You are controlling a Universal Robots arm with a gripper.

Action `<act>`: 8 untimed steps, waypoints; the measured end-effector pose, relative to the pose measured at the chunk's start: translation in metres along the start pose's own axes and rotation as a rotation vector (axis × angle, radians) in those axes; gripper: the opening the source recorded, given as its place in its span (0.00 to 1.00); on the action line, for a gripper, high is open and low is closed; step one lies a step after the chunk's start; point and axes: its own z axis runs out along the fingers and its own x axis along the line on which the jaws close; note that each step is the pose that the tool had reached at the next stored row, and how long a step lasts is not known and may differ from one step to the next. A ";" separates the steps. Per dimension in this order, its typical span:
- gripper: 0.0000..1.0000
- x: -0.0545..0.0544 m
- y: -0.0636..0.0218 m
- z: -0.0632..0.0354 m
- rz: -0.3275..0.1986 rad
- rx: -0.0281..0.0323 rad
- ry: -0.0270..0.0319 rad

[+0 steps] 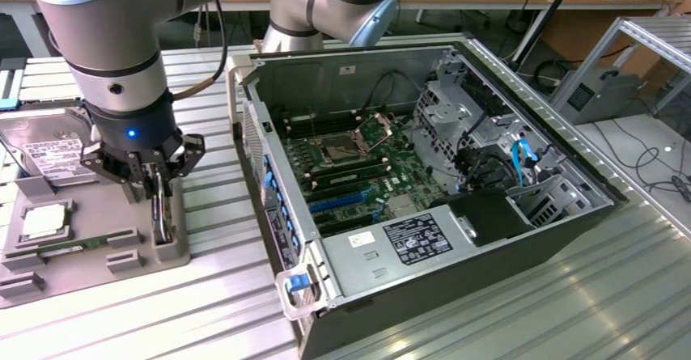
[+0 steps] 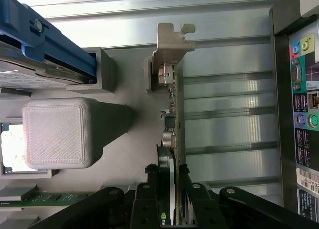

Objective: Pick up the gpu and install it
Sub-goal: 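Pick up the gpu and move the gpu toward the slot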

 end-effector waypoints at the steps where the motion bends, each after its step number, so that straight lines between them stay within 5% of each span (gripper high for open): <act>1: 0.27 0.000 0.0000 0.0000 0.000 0.0000 0.0000; 8: 0.27 0.000 0.0000 -0.0008 0.000 -0.0001 0.0001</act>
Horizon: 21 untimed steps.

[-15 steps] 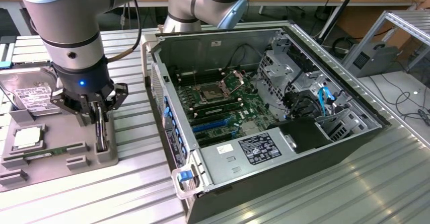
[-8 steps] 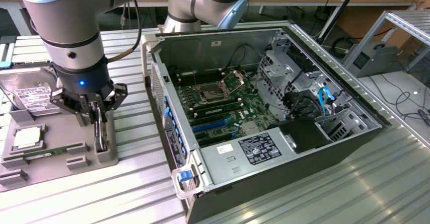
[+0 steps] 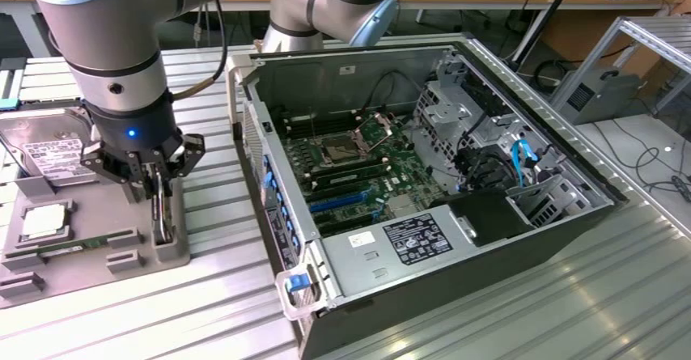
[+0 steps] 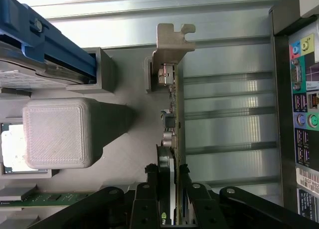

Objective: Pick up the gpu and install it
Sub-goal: 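Pick up the gpu and move the gpu toward the slot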

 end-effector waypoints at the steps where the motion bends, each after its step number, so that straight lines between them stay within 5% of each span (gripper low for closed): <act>1: 0.27 0.000 0.0000 -0.0008 0.000 -0.0003 0.0000; 21: 0.27 0.000 0.0010 -0.0239 0.000 -0.0030 0.0002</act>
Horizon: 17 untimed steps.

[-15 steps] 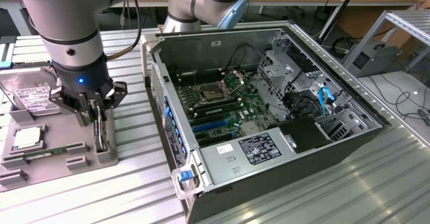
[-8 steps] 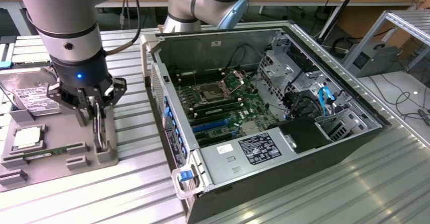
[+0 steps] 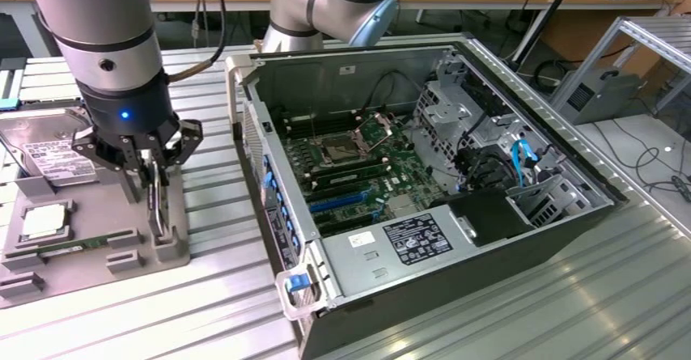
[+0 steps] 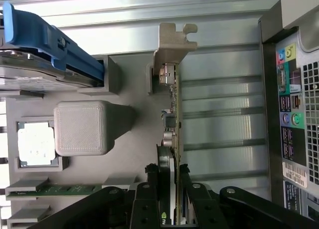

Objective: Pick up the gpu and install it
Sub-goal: 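Pick up the gpu and move the gpu toward the slot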

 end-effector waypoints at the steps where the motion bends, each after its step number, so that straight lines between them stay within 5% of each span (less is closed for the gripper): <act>1: 0.27 0.000 0.0001 -0.0012 0.000 -0.0002 0.0001; 17: 0.27 0.000 0.0009 -0.0210 0.000 -0.0028 0.0002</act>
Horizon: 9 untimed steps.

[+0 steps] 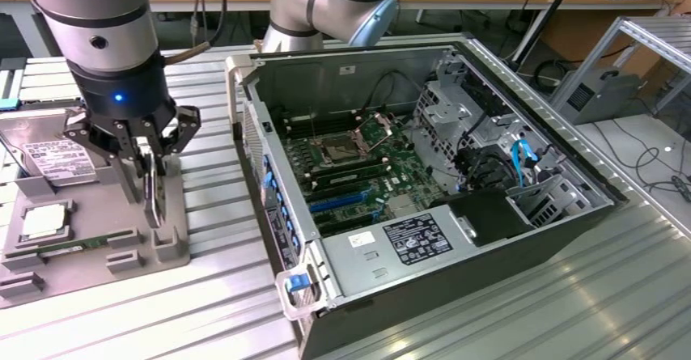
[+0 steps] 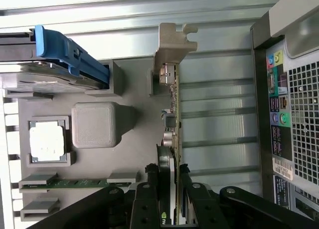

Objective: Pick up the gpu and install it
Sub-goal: 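Pick up the gpu and move the gpu toward the slot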

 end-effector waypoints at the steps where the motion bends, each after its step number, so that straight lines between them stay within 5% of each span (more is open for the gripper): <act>1: 0.27 0.000 0.0001 -0.0014 0.000 -0.0002 0.0000; 9: 0.27 0.000 0.0006 -0.0128 0.000 -0.0006 0.0001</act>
